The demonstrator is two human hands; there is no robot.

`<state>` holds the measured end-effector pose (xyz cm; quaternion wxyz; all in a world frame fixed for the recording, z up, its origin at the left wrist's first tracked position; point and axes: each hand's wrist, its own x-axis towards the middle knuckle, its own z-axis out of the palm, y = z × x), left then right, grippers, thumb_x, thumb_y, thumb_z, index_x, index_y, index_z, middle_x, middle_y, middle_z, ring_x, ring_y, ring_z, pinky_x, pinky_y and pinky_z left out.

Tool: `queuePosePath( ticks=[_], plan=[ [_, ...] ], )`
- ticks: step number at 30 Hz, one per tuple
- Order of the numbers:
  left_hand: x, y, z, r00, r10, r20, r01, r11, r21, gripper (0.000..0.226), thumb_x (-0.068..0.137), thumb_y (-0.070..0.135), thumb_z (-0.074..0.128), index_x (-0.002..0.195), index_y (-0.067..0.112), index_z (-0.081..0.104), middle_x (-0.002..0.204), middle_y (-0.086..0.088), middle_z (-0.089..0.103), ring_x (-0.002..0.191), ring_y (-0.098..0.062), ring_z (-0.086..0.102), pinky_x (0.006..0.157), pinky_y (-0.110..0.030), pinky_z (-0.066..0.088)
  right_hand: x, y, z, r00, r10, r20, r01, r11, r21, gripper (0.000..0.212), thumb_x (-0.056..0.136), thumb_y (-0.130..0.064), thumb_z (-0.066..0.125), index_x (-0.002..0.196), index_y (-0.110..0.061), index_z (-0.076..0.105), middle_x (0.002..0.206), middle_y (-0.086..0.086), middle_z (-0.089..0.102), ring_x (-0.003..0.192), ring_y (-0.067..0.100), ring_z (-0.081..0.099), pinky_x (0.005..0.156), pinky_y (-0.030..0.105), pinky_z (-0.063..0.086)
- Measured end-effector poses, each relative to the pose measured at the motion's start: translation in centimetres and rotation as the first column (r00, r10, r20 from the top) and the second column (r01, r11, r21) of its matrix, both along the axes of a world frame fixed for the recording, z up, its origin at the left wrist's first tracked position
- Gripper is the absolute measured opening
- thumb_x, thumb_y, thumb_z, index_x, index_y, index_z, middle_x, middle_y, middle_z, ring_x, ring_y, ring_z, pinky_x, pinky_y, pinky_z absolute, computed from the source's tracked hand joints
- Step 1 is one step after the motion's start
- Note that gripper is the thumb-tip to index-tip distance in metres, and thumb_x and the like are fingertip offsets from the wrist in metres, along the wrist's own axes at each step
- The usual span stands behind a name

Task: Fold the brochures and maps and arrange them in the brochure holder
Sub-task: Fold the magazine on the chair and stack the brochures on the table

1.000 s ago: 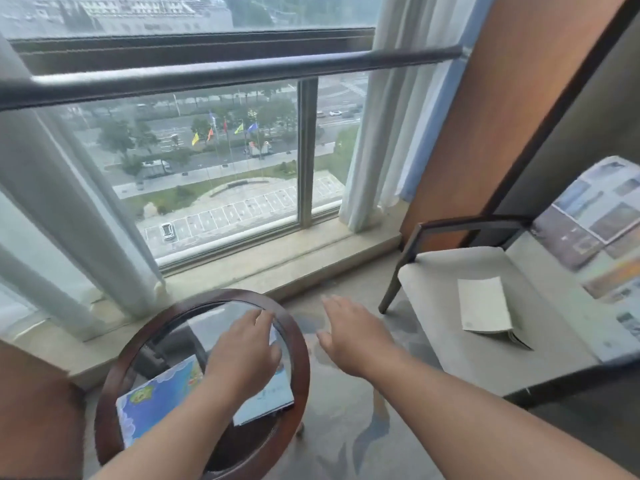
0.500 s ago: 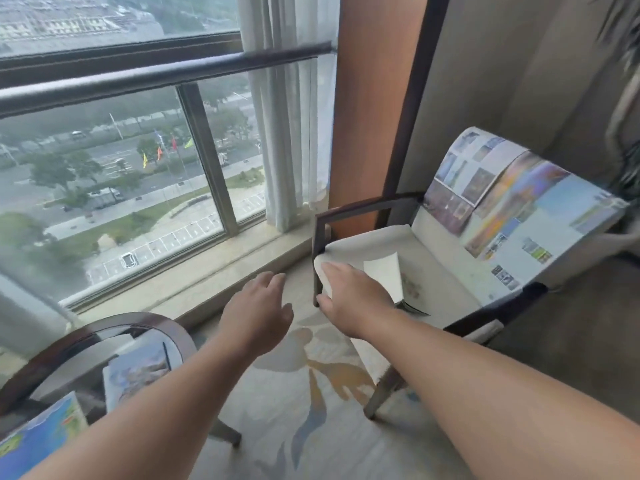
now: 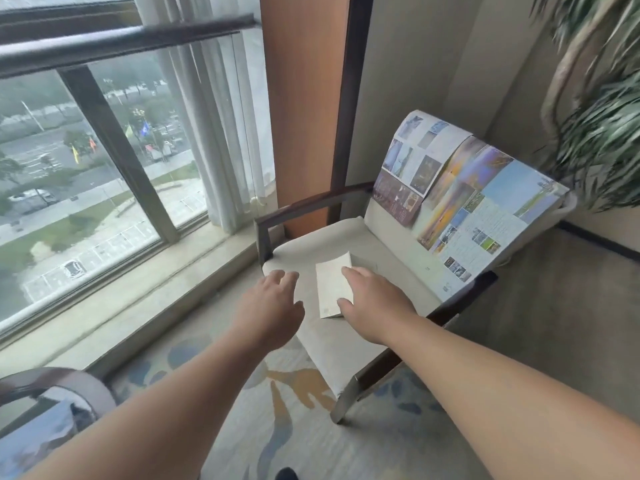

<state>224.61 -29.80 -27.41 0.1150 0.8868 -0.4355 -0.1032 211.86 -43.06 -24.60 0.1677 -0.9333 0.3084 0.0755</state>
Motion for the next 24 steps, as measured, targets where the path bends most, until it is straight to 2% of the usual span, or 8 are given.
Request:
queuePosePath(
  ticks=[6,10,13,17,20,24],
  plan=[
    [1.3,-6.6,-2.3,0.996,-0.076,-0.055,0.078,0.997,0.03,0.051,0.094,0.031,0.046,0.143,0.019,0.038,0.144,-0.003,0.043,0.129,-0.026,0.043,0.099,-0.038,0.043,0.8,-6.0,-1.6,0.996,-0.089,-0.024,0.089,0.996,0.002,0.054,0.099,-0.035,0.043,0.15,-0.021,0.032,0.154,-0.002,0.036,0.133,0.024,0.043,0.098,0.043,0.048],
    [1.5,-10.9,-4.8,0.992,-0.093,-0.088,0.099,0.993,0.064,0.048,0.093,0.032,0.046,0.139,0.018,0.04,0.141,-0.004,0.044,0.128,-0.026,0.043,0.1,-0.039,0.042,1.4,-10.0,-4.2,0.995,-0.088,-0.046,0.089,0.995,0.038,0.052,0.099,-0.034,0.044,0.148,-0.021,0.034,0.154,-0.003,0.036,0.132,0.023,0.045,0.097,0.042,0.048],
    [1.5,-14.4,-7.2,0.992,-0.078,-0.096,0.087,0.992,0.095,0.05,0.093,0.034,0.044,0.141,0.021,0.038,0.142,-0.003,0.044,0.127,-0.026,0.045,0.096,-0.039,0.042,1.9,-13.7,-6.9,0.995,-0.074,-0.063,0.078,0.994,0.076,0.057,0.099,-0.035,0.043,0.153,-0.022,0.028,0.158,-0.003,0.03,0.137,0.022,0.039,0.102,0.04,0.044],
    [1.5,-18.6,-11.3,0.99,-0.018,-0.141,0.038,0.989,0.139,0.048,0.093,0.033,0.044,0.139,0.02,0.038,0.14,-0.003,0.045,0.126,-0.026,0.045,0.097,-0.038,0.04,2.8,-18.4,-11.0,0.996,-0.032,-0.088,0.043,0.991,0.13,0.056,0.1,-0.035,0.043,0.152,-0.022,0.028,0.156,-0.002,0.033,0.134,0.023,0.042,0.1,0.041,0.046],
    [1.5,-21.3,-14.8,0.986,0.013,-0.163,0.017,0.984,0.178,0.046,0.093,0.031,0.044,0.136,0.018,0.04,0.137,-0.004,0.047,0.125,-0.026,0.045,0.096,-0.037,0.039,3.4,-21.3,-14.4,0.992,0.003,-0.127,0.018,0.987,0.161,0.058,0.1,-0.035,0.043,0.154,-0.022,0.025,0.159,-0.002,0.029,0.139,0.022,0.037,0.104,0.04,0.043],
    [1.7,-24.6,-19.8,0.982,0.052,-0.18,-0.011,0.975,0.223,0.045,0.092,0.032,0.047,0.134,0.016,0.04,0.133,-0.005,0.05,0.124,-0.026,0.045,0.093,-0.037,0.039,4.6,-24.2,-19.4,0.989,0.014,-0.149,0.014,0.982,0.187,0.055,0.099,-0.035,0.045,0.151,-0.021,0.031,0.154,-0.002,0.036,0.136,0.023,0.041,0.102,0.04,0.044]
  ],
)
